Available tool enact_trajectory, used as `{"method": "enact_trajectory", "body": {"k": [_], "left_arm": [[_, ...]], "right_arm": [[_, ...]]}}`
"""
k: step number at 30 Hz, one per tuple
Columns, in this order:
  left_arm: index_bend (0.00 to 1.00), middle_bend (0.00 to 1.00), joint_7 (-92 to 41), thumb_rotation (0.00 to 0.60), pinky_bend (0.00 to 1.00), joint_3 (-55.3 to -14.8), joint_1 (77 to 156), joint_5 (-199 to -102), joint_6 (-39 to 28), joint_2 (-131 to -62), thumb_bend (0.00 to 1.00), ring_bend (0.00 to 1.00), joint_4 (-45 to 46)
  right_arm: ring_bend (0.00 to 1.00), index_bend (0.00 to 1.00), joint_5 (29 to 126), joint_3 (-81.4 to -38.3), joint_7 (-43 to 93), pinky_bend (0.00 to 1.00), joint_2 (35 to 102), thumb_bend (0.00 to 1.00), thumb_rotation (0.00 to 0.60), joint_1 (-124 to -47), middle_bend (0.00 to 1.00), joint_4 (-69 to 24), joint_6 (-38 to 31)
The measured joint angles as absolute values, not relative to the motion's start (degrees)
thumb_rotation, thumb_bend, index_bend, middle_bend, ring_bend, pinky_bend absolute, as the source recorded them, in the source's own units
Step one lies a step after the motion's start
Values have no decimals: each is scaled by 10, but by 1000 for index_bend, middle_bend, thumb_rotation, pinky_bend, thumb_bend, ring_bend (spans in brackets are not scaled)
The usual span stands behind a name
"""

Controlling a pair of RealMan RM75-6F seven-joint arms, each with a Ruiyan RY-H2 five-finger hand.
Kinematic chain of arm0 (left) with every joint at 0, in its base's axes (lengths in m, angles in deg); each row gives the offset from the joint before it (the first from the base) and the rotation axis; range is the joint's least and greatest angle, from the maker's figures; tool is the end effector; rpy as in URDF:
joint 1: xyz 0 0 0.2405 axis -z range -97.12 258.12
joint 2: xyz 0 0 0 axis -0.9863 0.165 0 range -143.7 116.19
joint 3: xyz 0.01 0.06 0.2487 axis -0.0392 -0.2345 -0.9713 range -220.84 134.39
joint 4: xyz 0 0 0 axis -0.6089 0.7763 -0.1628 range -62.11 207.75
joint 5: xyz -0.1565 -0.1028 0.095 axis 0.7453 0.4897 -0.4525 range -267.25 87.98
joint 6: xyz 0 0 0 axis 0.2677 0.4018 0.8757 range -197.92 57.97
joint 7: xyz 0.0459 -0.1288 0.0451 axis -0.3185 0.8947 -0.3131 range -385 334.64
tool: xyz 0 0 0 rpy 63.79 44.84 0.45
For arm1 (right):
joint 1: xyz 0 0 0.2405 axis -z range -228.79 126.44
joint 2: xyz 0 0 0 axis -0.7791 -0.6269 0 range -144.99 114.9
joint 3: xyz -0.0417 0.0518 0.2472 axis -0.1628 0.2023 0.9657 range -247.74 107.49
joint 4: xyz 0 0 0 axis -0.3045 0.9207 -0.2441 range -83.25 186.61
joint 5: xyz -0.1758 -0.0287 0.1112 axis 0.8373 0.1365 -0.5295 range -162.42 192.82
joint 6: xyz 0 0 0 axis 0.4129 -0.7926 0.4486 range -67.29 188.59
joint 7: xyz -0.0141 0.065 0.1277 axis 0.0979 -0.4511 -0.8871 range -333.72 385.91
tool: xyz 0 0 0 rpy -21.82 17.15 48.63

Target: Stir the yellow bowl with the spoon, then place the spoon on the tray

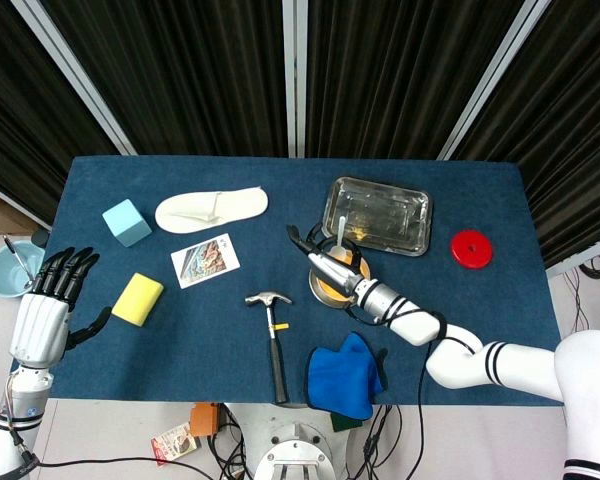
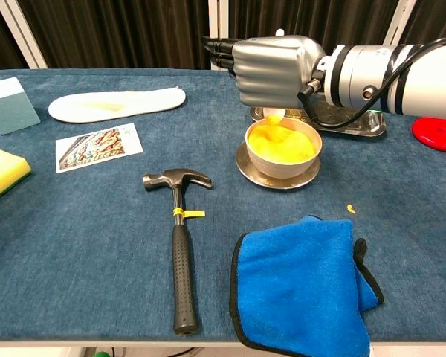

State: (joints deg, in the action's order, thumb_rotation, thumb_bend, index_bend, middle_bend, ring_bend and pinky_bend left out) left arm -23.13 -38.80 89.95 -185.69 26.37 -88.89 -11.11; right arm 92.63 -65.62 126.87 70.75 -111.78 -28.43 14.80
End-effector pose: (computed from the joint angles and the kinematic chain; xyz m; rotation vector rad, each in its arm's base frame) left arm -0.2699 0.2040 0.1307 -1.4031 -0.6842 -1.2598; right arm -0.0645 -0.3677 -0.0274 1.8577 1.1643 0.1107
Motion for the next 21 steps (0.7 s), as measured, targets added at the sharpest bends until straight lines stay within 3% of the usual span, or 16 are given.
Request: {"method": "enact_trajectory", "body": {"k": [21], "left_arm": [[108, 114, -233, 600, 126, -388, 899, -1854, 261, -886, 237, 79, -114]], "right_arm": [[75, 808, 829, -683, 1400, 0, 753, 538, 600, -1112, 343, -291, 54]]}}
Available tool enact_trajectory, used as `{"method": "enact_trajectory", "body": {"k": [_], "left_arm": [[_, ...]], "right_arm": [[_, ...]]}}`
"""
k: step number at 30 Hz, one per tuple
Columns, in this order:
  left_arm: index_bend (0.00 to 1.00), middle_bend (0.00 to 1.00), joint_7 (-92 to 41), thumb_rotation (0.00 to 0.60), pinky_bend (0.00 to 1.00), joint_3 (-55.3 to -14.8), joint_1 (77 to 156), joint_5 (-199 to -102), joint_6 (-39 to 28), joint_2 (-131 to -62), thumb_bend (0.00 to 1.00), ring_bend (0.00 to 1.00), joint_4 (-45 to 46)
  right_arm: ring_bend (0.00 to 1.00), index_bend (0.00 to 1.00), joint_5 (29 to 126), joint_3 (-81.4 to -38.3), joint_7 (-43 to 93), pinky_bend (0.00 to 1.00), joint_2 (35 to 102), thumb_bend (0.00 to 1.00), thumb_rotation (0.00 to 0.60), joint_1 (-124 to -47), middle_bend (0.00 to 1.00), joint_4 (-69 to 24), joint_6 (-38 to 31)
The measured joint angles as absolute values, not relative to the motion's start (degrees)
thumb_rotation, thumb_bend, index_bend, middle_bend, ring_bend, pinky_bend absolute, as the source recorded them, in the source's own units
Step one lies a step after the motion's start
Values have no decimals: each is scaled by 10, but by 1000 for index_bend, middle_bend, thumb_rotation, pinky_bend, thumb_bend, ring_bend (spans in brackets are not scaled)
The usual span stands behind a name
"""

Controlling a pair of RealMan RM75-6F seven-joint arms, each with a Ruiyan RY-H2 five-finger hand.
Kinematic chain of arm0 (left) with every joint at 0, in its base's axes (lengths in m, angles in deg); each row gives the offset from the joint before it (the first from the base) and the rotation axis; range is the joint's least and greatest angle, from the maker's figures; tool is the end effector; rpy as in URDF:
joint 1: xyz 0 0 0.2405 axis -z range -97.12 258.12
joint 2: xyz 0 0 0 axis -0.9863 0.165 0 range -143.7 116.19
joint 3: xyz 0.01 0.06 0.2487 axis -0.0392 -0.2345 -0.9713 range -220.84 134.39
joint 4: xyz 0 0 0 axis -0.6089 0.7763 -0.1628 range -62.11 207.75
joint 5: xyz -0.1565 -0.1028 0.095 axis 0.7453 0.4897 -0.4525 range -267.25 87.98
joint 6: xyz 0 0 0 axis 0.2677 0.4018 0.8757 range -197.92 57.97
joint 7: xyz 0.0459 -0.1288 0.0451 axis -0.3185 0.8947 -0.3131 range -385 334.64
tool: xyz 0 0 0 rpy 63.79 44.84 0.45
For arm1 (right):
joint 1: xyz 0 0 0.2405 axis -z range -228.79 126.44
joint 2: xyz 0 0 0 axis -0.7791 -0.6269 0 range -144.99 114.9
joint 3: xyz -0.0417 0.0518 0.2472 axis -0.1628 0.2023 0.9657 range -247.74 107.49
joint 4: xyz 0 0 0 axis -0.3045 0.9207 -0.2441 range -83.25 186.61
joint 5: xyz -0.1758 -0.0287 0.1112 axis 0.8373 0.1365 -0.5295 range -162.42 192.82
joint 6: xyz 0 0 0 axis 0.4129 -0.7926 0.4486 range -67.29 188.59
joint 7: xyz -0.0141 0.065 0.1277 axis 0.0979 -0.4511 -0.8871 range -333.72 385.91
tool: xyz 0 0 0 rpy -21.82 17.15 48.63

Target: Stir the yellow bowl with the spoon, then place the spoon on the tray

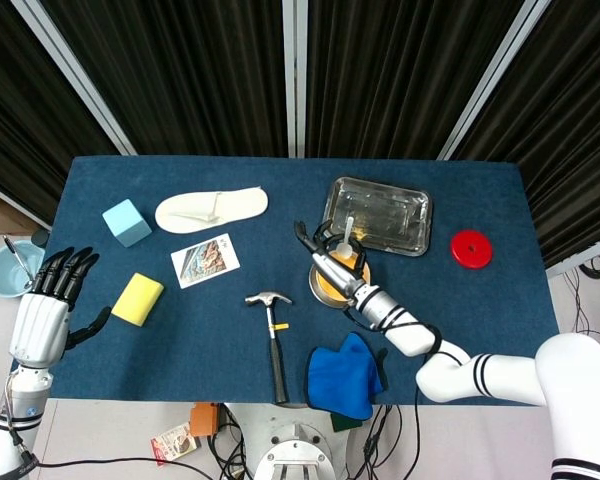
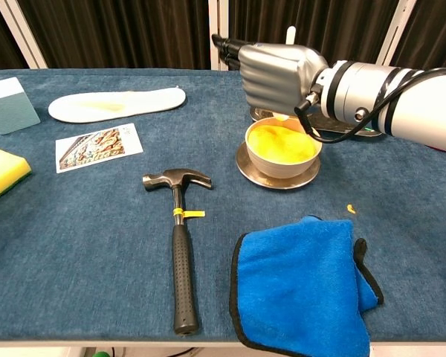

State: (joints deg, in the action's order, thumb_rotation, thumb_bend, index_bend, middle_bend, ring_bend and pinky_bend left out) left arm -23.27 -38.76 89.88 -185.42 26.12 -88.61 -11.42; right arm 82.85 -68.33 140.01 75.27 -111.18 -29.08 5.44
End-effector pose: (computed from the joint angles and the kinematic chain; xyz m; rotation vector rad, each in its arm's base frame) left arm -0.2704 0.2040 0.1316 -1.4017 -0.6879 -1.2525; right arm -0.0705 -0.3585 -0.0390 1.7531 1.1270 0.0031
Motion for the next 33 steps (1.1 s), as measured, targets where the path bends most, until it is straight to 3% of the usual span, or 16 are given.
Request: {"method": "enact_trajectory", "body": {"k": [25, 33], "left_arm": [[108, 114, -234, 600, 126, -386, 904, -1855, 256, -891, 237, 79, -113], [108, 114, -233, 600, 126, -387, 904, -1853, 254, -891, 238, 78, -111]], "right_arm": [[77, 827, 839, -706, 1331, 0, 775, 538, 600, -1111, 346, -273, 25], [77, 845, 808, -693, 1312, 0, 790, 538, 600, -1091, 350, -258, -5]]}}
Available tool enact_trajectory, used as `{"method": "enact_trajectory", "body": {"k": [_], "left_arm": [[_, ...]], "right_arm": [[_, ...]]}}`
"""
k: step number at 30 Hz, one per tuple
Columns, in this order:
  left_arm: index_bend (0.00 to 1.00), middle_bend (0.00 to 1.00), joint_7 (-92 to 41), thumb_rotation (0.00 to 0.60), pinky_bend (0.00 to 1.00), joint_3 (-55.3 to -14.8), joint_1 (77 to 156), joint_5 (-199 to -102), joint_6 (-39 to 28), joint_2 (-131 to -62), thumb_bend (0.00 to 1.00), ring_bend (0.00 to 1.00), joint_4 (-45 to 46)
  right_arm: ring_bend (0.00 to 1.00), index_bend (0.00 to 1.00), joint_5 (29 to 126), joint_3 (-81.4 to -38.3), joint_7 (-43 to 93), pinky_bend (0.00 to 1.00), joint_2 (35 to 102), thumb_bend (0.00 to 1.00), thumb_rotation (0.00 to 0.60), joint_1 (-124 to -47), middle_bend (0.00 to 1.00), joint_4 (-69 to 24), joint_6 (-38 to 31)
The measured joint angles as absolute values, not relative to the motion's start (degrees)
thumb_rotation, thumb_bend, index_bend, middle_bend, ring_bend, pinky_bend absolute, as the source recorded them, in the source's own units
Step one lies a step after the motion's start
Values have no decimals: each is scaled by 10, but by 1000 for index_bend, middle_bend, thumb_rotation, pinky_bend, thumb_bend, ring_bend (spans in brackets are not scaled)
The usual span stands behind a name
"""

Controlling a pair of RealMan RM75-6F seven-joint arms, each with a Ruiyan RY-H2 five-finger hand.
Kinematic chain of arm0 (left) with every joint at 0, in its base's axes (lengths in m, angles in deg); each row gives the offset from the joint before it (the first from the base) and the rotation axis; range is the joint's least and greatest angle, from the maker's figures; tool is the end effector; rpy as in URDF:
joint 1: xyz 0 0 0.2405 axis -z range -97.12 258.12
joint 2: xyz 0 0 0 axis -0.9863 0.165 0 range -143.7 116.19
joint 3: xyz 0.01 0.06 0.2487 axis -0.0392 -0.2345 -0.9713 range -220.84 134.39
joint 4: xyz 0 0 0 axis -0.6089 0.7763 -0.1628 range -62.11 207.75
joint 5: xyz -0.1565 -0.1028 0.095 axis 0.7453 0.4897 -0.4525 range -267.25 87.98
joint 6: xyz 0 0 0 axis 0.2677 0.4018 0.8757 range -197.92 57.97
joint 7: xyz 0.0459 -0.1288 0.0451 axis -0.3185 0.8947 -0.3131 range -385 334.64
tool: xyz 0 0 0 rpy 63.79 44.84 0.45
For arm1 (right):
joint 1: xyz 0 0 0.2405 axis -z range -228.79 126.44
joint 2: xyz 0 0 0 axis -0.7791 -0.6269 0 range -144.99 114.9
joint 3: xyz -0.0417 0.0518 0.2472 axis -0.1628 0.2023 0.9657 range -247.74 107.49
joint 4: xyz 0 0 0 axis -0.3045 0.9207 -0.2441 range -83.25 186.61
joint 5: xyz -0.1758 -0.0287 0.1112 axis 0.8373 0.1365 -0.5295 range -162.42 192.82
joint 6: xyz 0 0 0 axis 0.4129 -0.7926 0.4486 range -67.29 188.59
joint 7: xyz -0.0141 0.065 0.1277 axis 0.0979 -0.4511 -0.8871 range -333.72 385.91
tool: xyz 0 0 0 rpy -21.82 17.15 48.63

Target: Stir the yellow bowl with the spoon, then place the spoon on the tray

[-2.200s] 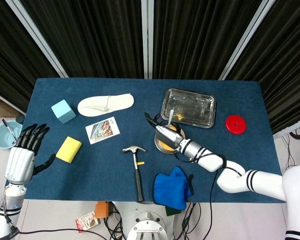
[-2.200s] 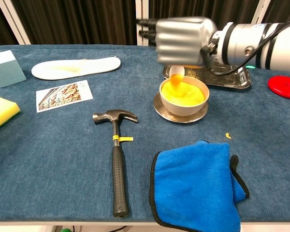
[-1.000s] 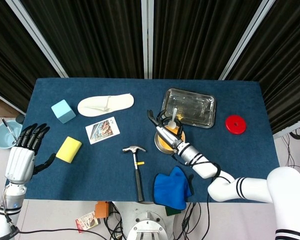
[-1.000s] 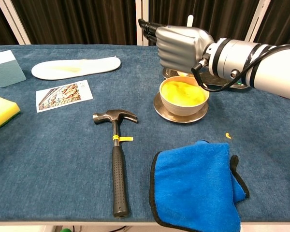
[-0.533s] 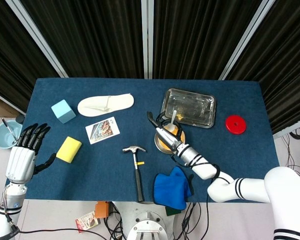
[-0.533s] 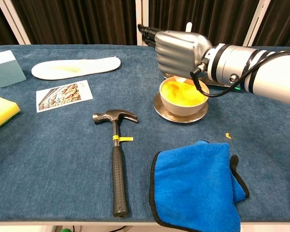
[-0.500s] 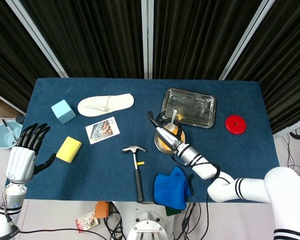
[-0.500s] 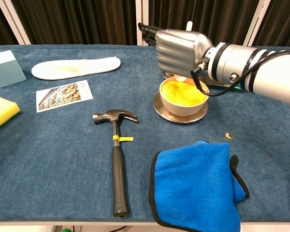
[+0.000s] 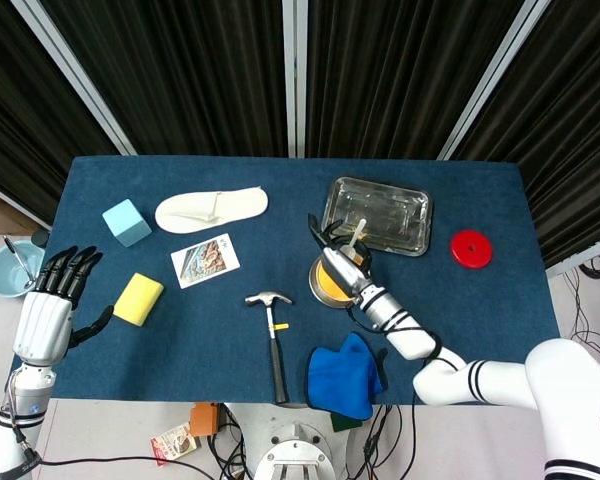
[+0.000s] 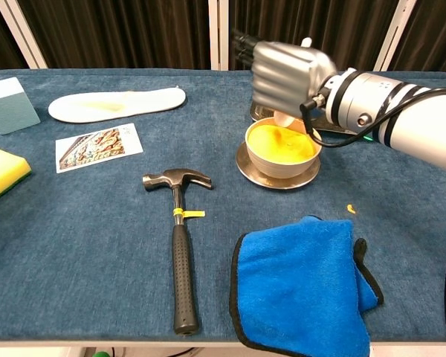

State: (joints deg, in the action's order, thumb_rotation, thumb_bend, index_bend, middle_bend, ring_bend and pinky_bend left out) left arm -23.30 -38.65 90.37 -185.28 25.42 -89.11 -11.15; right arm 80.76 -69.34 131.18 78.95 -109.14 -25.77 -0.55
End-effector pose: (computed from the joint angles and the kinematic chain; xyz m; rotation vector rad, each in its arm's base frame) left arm -0.2693 0.2072 0.1281 -1.4092 -0.6937 -1.2532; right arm -0.0845 -0.3584 -0.0443 1.7858 0.8905 0.0729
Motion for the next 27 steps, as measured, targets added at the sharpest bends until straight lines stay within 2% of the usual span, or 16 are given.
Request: {"method": "enact_trajectory", "body": {"k": [6, 14, 27], "left_arm": [[108, 114, -235, 600, 126, -386, 906, -1854, 253, -891, 237, 79, -114], [108, 114, -236, 600, 126, -385, 907, -1854, 252, -890, 238, 79, -117], [108, 114, -244, 600, 126, -385, 910, -1855, 249, -886, 237, 79, -127]], "right_arm": [[78, 843, 816, -693, 1283, 0, 793, 539, 600, -1085, 349, -255, -15], [78, 841, 818, -676, 1178, 0, 790, 538, 600, -1068, 349, -260, -25], [78, 813, 699, -571, 999, 0, 760, 538, 600, -1042, 348, -288, -31]]}}
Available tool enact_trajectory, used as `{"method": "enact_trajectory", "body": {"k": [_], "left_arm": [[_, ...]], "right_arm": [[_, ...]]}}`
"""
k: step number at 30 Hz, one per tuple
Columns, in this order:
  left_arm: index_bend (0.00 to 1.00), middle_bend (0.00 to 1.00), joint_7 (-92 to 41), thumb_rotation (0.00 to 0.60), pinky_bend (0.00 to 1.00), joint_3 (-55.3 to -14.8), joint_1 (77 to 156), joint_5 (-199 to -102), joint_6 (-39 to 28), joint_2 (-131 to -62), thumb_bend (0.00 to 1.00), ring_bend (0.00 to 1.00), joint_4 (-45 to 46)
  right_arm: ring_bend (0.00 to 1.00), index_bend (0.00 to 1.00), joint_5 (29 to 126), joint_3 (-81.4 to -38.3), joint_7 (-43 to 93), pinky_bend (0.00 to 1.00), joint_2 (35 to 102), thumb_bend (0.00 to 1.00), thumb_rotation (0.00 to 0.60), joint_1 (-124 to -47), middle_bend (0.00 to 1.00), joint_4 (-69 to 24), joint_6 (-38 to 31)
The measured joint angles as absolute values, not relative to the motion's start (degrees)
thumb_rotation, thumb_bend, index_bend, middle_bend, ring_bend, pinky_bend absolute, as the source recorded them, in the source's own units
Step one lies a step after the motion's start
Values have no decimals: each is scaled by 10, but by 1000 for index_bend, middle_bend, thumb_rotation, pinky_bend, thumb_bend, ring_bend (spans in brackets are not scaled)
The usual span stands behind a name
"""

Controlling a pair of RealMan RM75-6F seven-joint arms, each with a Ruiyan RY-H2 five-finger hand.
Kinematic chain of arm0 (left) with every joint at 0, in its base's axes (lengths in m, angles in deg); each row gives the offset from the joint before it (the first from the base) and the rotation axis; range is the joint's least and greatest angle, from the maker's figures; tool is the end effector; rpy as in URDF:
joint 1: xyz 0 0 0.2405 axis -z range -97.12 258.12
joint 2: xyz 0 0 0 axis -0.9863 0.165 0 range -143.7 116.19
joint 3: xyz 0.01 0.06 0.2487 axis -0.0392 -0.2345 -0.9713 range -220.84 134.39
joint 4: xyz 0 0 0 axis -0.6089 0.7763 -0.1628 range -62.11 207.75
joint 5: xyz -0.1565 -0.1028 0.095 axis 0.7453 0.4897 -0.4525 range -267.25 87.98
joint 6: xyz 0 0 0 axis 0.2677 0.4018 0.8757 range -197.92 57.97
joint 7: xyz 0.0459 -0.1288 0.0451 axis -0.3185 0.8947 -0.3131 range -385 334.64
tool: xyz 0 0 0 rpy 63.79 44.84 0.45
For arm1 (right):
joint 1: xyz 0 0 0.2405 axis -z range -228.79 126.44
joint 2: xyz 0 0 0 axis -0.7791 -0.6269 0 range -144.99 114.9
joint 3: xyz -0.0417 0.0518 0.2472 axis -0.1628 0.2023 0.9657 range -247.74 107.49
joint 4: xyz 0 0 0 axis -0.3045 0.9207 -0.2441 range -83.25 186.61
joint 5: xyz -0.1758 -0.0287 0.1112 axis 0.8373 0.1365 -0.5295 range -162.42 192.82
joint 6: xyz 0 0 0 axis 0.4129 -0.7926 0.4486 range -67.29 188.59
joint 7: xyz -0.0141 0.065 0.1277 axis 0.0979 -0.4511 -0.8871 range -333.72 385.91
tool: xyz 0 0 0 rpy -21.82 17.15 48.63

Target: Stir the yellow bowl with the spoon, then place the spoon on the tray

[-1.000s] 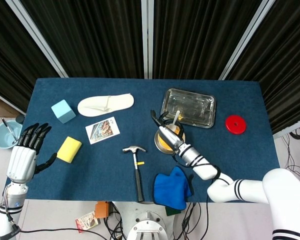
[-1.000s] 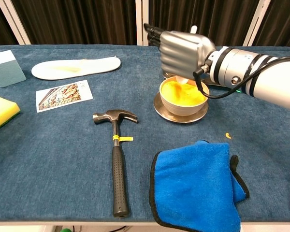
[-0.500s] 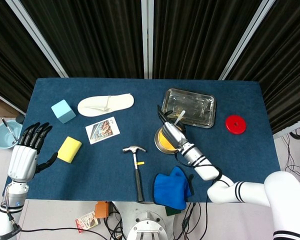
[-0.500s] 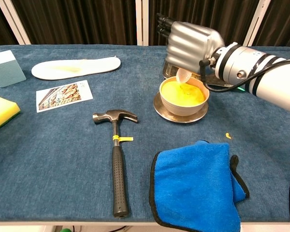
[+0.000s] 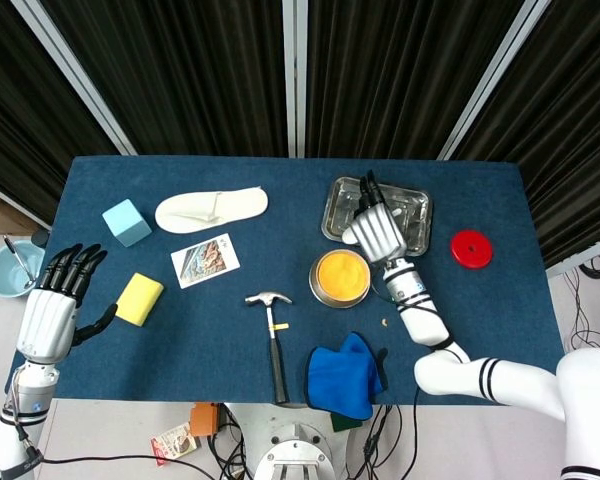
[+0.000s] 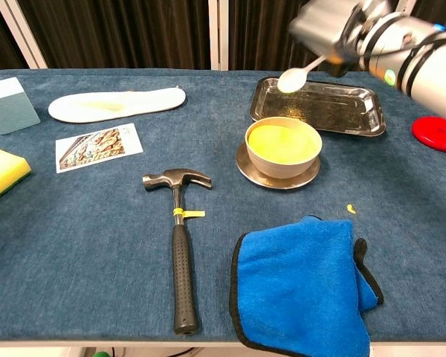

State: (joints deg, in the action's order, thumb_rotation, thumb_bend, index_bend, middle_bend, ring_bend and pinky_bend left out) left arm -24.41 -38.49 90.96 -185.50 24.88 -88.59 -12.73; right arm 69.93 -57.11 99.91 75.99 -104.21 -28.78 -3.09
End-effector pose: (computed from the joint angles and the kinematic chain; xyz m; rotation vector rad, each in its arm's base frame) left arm -0.2627 0.2098 0.1283 -1.4201 -0.6884 -1.2588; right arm -0.0945 -0.3929 0.0065 1.7786 -0.0022 0.4270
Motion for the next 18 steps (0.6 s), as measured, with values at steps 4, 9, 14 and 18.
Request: {"method": "enact_trajectory", "body": {"k": [4, 9, 14, 18], "left_arm": [[108, 114, -247, 600, 127, -386, 908, -1853, 249, -885, 237, 79, -129], [108, 114, -246, 600, 124, -386, 907, -1848, 246, -885, 237, 79, -129], [108, 114, -250, 600, 126, -386, 907, -1847, 245, -882, 238, 79, -133], [108, 114, -252, 600, 126, -386, 907, -1847, 243, -882, 237, 79, -136]], "right_arm": [[70, 780, 636, -550, 974, 0, 763, 537, 600, -1049, 340, -247, 6], [66, 750, 582, -542, 950, 0, 785, 536, 600, -1067, 333, -163, 63], [66, 727, 546, -540, 917, 0, 831, 527, 600, -1089, 326, -58, 119], [64, 701, 526, -541, 899, 0, 871, 509, 600, -1107, 317, 10, 150]]}}
